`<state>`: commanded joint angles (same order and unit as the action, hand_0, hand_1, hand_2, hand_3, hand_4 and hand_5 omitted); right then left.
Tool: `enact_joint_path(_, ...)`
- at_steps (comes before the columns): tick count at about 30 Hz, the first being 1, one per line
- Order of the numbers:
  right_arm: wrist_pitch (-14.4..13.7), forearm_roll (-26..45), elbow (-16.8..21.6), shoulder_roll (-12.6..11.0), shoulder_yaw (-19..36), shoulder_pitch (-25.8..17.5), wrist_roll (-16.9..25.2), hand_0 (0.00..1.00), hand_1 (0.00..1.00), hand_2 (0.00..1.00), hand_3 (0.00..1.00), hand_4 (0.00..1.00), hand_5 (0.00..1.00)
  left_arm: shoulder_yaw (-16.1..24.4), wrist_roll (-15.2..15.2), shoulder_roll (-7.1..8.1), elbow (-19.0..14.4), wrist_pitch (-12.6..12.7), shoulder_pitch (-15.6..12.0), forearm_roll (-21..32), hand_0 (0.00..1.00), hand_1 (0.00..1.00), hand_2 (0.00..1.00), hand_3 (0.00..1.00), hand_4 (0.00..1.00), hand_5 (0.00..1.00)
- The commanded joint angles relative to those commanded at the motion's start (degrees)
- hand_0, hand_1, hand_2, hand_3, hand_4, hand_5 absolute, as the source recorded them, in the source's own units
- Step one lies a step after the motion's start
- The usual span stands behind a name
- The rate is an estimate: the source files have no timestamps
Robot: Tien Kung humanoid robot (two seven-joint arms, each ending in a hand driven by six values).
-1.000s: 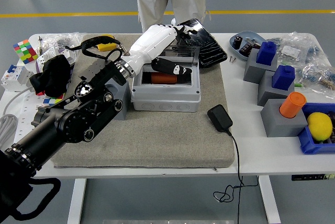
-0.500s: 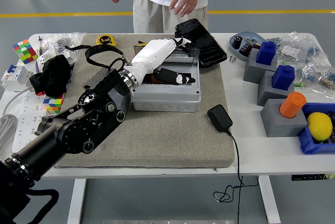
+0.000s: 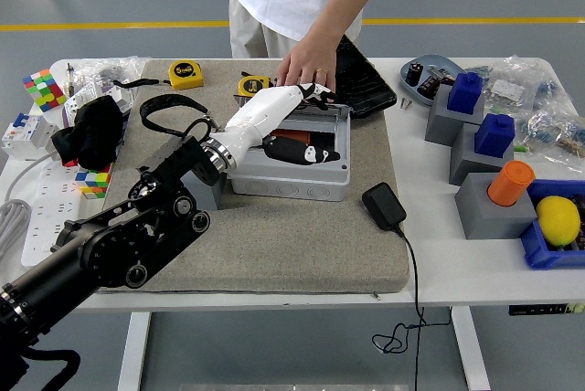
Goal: Fetch the battery,place it into the box,close the lid of the box
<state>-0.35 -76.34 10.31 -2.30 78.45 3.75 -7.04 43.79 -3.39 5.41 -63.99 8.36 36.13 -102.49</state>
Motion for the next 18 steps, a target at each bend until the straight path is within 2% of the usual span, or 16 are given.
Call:
enact_joint_path(6,-0.1,-0.3,0.0,0.0,0.6,-0.3,0.0,0.65,0.644,0.676,0.595,0.998,0.581,-1.5,2.1,1.8,-4.2,-0.8,-1.4,3.3,0.46,0.64,0.647,0.766,0.998,0.431)
enact_joint_path(7,-0.1,-0.2,0.0,0.0,0.6,-0.3,0.0,0.651,0.644,0.676,0.595,0.998,0.581,-1.7,2.3,1.98,-4.5,-0.8,-1.5,3.7,0.434,0.626,0.622,0.761,0.998,0.434)
enact_joint_path(15,-0.1,0.2,0.0,0.1,0.4,-0.3,0.3,0.651,0.642,0.674,0.595,0.998,0.581,-3.5,3.6,3.06,-5.4,-1.7,-2.9,9.0,0.432,0.618,0.622,0.761,0.998,0.434)
enact_joint_path(18,-0.2,0.3,0.0,0.1,0.3,-0.2,0.4,0.651,0.642,0.674,0.595,0.998,0.581,-3.0,3.1,3.36,-6.6,-1.5,-3.7,9.4,0.432,0.618,0.622,0.761,0.998,0.434)
